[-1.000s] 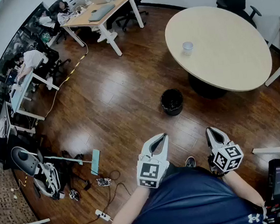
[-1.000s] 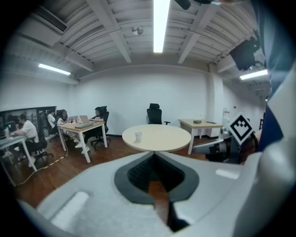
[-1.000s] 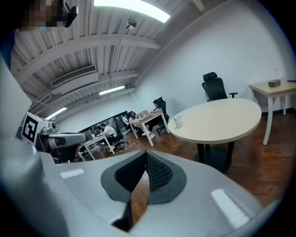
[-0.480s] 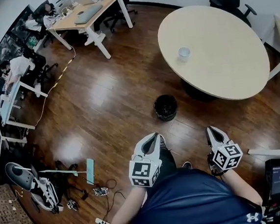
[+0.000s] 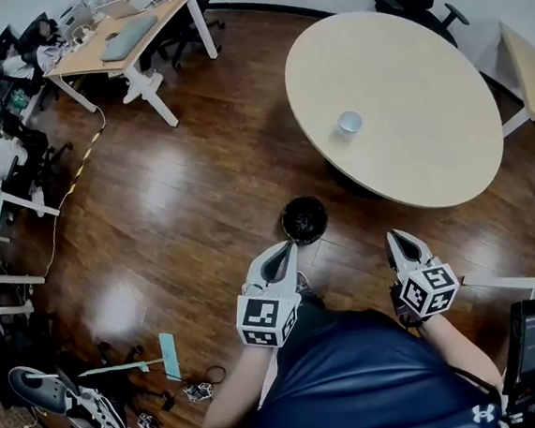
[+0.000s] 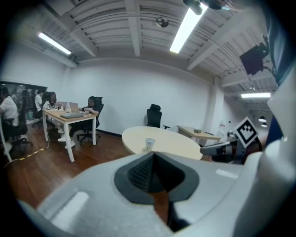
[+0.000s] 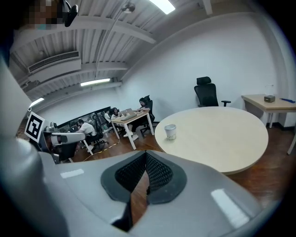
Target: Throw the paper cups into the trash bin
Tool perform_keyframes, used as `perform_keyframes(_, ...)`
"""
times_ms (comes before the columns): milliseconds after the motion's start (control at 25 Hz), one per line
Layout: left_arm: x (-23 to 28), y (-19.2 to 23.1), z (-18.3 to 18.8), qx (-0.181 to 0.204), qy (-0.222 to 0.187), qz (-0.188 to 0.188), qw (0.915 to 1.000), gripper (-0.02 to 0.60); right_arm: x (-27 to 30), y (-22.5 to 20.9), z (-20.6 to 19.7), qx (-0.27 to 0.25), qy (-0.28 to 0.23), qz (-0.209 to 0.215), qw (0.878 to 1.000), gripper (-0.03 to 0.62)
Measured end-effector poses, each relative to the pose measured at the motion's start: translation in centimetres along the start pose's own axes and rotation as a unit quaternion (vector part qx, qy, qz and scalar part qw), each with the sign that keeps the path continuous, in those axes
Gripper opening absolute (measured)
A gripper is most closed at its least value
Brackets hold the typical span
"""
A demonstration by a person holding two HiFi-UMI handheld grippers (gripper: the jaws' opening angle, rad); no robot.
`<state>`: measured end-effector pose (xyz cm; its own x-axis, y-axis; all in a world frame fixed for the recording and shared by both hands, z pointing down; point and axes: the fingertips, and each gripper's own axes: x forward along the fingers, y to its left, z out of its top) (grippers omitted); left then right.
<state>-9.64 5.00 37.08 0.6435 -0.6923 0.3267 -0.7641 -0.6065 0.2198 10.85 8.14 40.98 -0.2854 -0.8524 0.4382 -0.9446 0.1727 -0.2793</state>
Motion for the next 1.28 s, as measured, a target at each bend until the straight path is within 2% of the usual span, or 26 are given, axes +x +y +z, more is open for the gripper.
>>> perform_keyframes(200, 3.0, 2.2, 1.5, -0.002, 0.007, -0.024, 0.9997, 0.005, 2.4, -0.3, 2.3, -0.005, 0.002, -0.022, 1.000, 0.011)
perform_keyframes(440, 6.6, 2.9, 2.7, 0.025, 0.018, -0.048, 0.9983, 0.005, 4.7, -1.0, 3.6, -0.013, 0.002, -0.030, 0.999, 0.011)
perform_keyframes(560, 9.0, 2.9, 3.7, 0.068, 0.016, -0.053, 0.9962, 0.005, 6.0, -2.0, 4.1, -0.006, -0.003, -0.030, 1.000, 0.011)
perform_keyframes(680, 11.9, 2.2, 4.1, 0.121, 0.026, -0.064, 0.9903, 0.005, 7.1, -3.3, 4.7, 0.003, -0.007, -0.026, 1.000, 0.011)
perform_keyframes(840, 17.6, 1.1, 2.6, 0.179, 0.080, -0.087, 0.9767, 0.005, 8.7, -6.1, 5.8, -0.008, -0.013, -0.023, 1.000, 0.011)
perform_keyframes(960, 22.0, 1.0, 1.6, 0.208, 0.110, -0.090, 0.9677, 0.010, 9.4, -8.6, 6.4, -0.026, -0.014, -0.026, 0.999, 0.011)
perform_keyframes(1120, 27.6, 2.0, -0.5, 0.188, 0.155, -0.070, 0.9673, 0.121, 9.3, -11.2, 5.9, -0.037, -0.010, -0.035, 0.999, 0.010)
perform_keyframes(1240, 31.2, 2.7, -2.3, 0.172, 0.189, -0.053, 0.9652, 0.247, 8.6, -12.4, 4.9, -0.033, 0.000, -0.036, 0.999, 0.011)
perform_keyframes(1280, 32.2, 3.0, -2.8, 0.168, 0.202, -0.048, 0.9637, 0.272, 8.5, -12.7, 4.6, -0.030, 0.002, -0.037, 0.999, 0.011)
